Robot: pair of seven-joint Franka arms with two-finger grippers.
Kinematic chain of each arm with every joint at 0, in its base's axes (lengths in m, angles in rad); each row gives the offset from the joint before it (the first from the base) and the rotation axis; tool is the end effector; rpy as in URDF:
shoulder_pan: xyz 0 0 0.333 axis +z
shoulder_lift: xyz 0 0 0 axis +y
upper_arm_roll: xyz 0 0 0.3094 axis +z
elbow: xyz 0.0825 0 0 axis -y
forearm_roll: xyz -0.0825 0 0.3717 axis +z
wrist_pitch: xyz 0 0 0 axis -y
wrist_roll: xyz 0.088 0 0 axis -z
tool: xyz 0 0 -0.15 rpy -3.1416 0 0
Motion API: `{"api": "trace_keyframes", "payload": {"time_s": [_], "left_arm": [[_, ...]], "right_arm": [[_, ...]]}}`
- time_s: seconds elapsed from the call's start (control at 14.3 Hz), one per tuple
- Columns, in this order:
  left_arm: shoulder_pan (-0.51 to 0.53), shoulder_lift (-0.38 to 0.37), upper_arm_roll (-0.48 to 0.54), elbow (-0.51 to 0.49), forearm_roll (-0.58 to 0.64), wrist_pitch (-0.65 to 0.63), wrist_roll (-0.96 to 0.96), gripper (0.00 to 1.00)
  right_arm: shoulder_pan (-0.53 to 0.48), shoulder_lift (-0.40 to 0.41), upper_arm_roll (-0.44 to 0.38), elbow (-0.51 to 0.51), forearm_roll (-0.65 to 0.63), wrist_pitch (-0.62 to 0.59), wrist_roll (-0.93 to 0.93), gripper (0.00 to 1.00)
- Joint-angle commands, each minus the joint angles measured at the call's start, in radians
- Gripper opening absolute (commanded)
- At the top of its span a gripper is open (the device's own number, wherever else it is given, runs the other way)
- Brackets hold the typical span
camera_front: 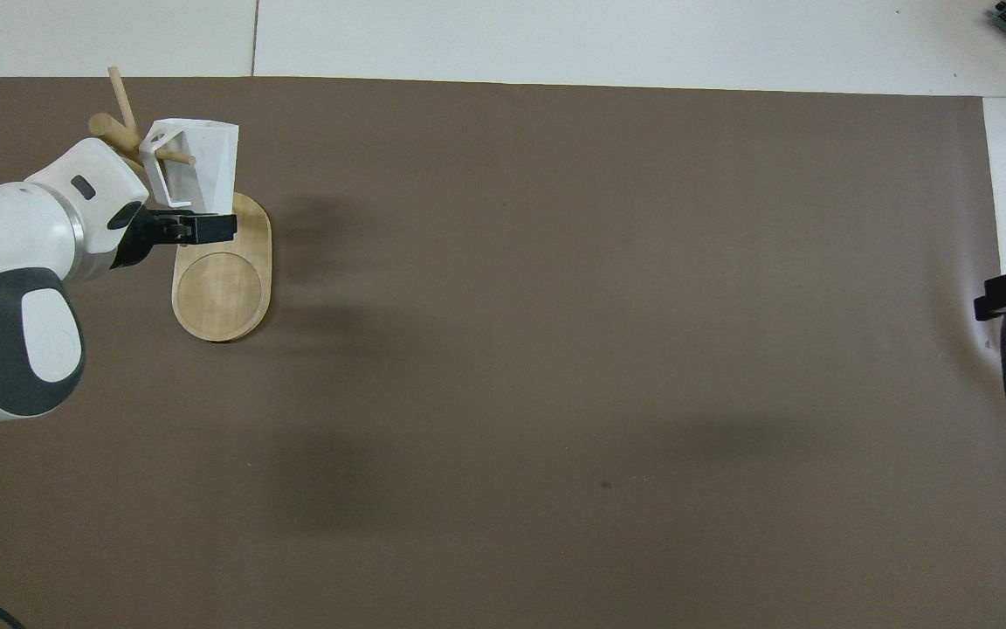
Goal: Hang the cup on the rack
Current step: 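Open the left gripper and retract it from the hung cup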
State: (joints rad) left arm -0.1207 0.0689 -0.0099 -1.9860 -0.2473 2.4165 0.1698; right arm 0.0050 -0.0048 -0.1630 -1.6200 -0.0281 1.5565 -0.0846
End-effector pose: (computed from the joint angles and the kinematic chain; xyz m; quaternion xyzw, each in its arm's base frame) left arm 0.6006 -0.0871 0.4278 0.9766 -0.0708 0.1803 0.0939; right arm 0.5277 -0.0886 0.5538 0.9988 -0.0364 -0.0308 0.0100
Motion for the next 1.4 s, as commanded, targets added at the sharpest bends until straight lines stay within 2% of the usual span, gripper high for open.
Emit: {"api": "trace_keyframes", "payload": {"time_s": [0.0, 0.56, 0.7, 0.91, 1.05, 1.33], "left_arm": [[0.025, 0.003, -0.001, 0.097, 0.063, -0.138, -0.026, 1.0], [0.033, -0.067, 0.008, 0.294, 0.256, -0.568, -0.026, 1.0], [0.024, -0.089, 0.008, 0.303, 0.276, -0.646, -0.024, 1.0], [0.021, -0.087, -0.005, 0.407, 0.278, -0.813, -0.029, 1.0], [0.019, -0.093, -0.013, 0.411, 0.276, -0.849, -0.026, 1.0], [0.018, -0.113, -0.012, 0.394, 0.273, -0.84, -0.029, 1.0]], "right_arm": [[-0.002, 0.0, 0.003, 0.009, 0.039, -0.001, 0.026, 1.0], [0.003, 0.0, 0.0, 0.005, 0.039, -0.004, 0.014, 1.0], [-0.005, 0.0, -0.001, 0.006, 0.039, -0.004, 0.022, 1.0], [-0.002, 0.0, -0.001, 0.005, 0.039, -0.004, 0.019, 1.0], [-0.002, 0.0, -0.001, 0.005, 0.039, -0.006, 0.017, 1.0], [0.006, 0.0, 0.0, 0.003, 0.039, -0.006, 0.016, 1.0]]}}
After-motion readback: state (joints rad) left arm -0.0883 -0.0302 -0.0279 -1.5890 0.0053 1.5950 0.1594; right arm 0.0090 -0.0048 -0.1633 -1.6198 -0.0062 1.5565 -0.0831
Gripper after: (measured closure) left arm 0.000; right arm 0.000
